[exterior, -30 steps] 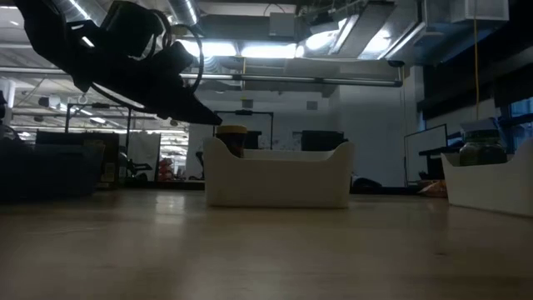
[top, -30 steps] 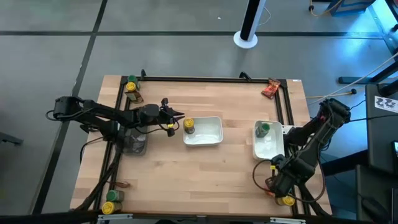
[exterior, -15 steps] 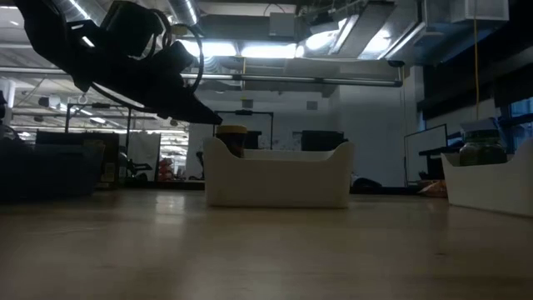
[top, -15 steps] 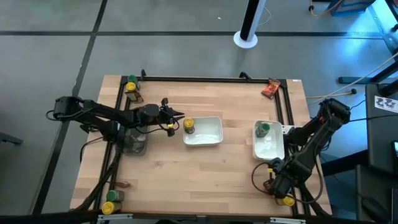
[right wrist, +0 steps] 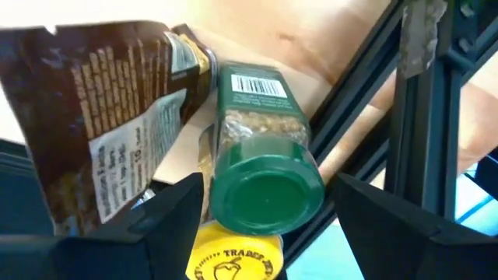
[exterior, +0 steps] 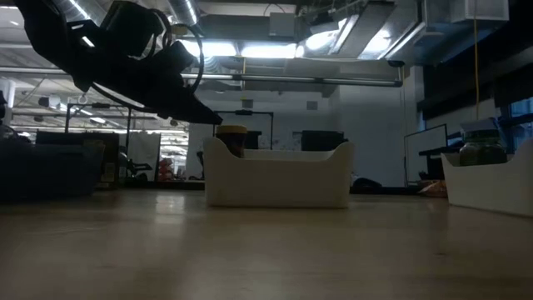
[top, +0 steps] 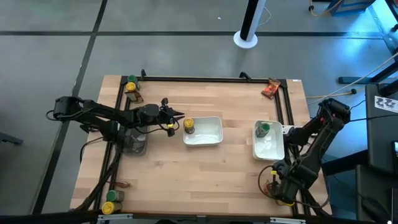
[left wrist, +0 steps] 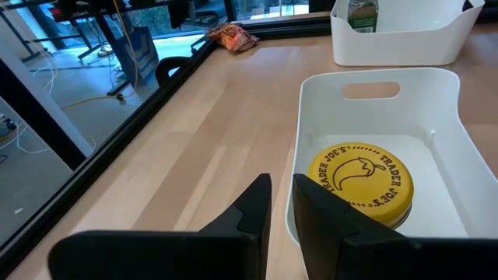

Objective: Sort spices by type
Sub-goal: Put the bottom right green seasoning bottle into the right white bin

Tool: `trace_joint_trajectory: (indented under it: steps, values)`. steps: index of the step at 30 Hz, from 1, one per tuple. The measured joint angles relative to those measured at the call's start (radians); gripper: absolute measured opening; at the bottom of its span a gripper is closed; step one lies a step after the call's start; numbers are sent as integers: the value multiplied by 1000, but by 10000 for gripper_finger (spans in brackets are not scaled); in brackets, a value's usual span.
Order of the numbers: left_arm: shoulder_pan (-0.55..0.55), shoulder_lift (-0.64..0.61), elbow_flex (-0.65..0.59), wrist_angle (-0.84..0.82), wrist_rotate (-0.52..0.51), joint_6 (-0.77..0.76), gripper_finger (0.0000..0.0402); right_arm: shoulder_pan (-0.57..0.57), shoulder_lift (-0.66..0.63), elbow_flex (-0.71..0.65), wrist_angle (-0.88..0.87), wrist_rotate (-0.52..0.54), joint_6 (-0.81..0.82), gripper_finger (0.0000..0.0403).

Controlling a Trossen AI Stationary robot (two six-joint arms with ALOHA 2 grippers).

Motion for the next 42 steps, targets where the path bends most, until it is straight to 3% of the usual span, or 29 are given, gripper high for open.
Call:
trace_joint_trajectory:
  steps: [15,23,32,36,42]
  values:
    - [0,0,0,-1,0,0,45,-2,35,0,12,-12,-7,280]
    - [0,0,0,-1,0,0,45,-2,35,0,11,-12,-10,211]
    - [0,0,0,-1,0,0,45,-3,35,0,-2,-12,-37,224]
    - [0,0,0,5,0,0,45,-3,33,3,-7,-12,-46,212]
    - [0,0,0,13,0,0,45,-3,33,70,-102,-11,-63,211]
